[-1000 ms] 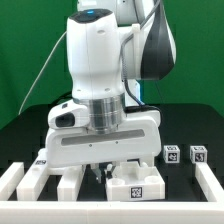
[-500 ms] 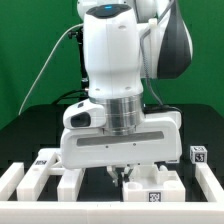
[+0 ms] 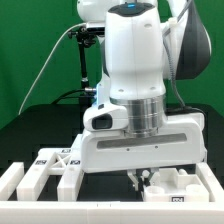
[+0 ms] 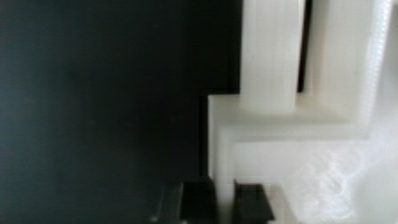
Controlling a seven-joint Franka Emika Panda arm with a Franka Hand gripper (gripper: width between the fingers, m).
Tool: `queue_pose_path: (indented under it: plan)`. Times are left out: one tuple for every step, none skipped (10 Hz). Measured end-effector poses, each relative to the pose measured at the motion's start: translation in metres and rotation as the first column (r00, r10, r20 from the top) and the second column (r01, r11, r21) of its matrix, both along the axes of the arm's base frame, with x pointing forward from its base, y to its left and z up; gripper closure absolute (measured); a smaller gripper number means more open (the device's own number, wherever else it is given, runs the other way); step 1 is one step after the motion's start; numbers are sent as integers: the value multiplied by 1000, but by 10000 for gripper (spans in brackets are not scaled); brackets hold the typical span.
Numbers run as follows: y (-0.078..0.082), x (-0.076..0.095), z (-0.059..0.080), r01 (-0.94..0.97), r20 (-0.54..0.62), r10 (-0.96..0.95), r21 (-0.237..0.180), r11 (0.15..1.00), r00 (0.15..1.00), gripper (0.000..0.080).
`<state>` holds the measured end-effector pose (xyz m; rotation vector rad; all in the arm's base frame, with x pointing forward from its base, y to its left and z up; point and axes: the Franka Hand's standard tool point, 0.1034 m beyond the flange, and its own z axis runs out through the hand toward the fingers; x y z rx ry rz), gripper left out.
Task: Assemble chair
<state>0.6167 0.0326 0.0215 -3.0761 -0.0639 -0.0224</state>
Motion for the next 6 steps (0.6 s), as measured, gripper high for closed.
queue_pose_path:
  plan:
    - [4, 5, 1, -1, 3, 1, 1, 1000, 1000, 770]
    - [5, 5, -2, 14, -1, -14, 0, 1000, 1000, 770]
    - [6, 6, -5, 34, -4, -34, -1, 999, 999, 770]
    - [6, 5, -5, 46, -9, -46, -2, 999, 999, 770]
    - [6, 5, -5, 46, -12, -46, -2, 999, 999, 770]
    - [6, 5, -5, 46, -12, -46, -2, 999, 999, 770]
